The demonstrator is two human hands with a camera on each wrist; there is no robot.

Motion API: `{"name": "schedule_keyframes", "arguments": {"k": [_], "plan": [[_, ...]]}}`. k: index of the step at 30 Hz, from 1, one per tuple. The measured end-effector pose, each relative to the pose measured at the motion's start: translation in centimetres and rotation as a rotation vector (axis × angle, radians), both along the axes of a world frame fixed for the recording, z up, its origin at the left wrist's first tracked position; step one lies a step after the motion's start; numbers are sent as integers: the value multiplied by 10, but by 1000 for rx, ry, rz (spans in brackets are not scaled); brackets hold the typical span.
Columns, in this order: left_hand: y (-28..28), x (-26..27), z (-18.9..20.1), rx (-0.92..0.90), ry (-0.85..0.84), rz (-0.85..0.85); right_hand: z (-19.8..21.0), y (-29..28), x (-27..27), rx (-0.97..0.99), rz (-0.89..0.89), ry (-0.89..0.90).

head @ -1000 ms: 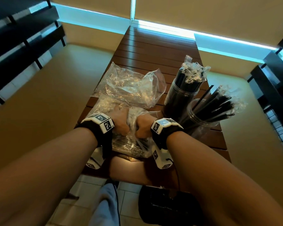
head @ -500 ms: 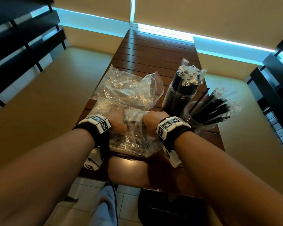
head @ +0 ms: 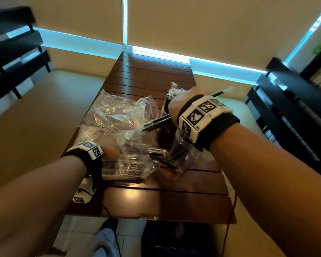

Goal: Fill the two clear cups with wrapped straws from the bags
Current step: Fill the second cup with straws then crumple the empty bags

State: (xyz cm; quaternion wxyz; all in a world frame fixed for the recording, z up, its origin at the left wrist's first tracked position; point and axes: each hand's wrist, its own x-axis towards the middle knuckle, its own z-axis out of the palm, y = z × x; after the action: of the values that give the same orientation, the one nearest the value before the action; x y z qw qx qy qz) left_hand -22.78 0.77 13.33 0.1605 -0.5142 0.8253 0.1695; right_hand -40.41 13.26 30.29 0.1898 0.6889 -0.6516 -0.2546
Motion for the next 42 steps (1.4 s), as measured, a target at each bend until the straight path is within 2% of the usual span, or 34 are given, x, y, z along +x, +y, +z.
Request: {"name": "schedule_keyframes", "arguments": {"k": [2,4,6,7,9,10,12,14,16,18,20,21,23,25,27,30,33,37,42], "plan": [[6,0,8,-36,-56,-44,21,7,-5,-38,-68,41],[9,-2,18,-76,5,-53,37,9,-13,-120,-129,-1],[9,-9,31,-42,262,-40,45,8,-18,-194,-186,-127],[9,-14,41,49,463,-11,44,7,-17,-227,-197,-189],[14,-24,72,333,899,77,33,3,-18,-307,-198,-320],[17,-29,89,481,1064,82,24,1,-17,-332,-187,-390],[25,-36,121,672,1292,32,2,-1,-12,-350,-190,-519],[29,-44,146,769,1511,61,-15,-5,-5,-425,-206,-649],[31,-55,165,837,1724,223,-26,-10,6,-512,-218,-776],[36,-67,185,832,1883,367,-32,-15,17,-584,-194,-909],[41,-75,200,655,1904,407,-32,-17,22,-640,-155,-1026],[43,-75,206,545,1896,376,-31,-17,20,-633,-144,-1062],[45,-72,218,386,1922,271,-34,-17,12,-548,-175,-1073],[45,-66,231,301,1965,191,-40,-17,1,-426,-249,-1058],[46,-62,240,240,1998,106,-45,-16,-6,-340,-325,-1128],[52,-66,244,136,1971,-34,-42,-15,-7,-309,-436,-1351],[58,-78,236,72,1897,-96,-30,-20,-6,-325,-484,-1415],[65,-96,214,2,1787,-83,-22,-29,-9,-240,-541,-1552],[66,-108,219,14,1831,-94,-18,-17,-18,-252,-517,-1811]]}}
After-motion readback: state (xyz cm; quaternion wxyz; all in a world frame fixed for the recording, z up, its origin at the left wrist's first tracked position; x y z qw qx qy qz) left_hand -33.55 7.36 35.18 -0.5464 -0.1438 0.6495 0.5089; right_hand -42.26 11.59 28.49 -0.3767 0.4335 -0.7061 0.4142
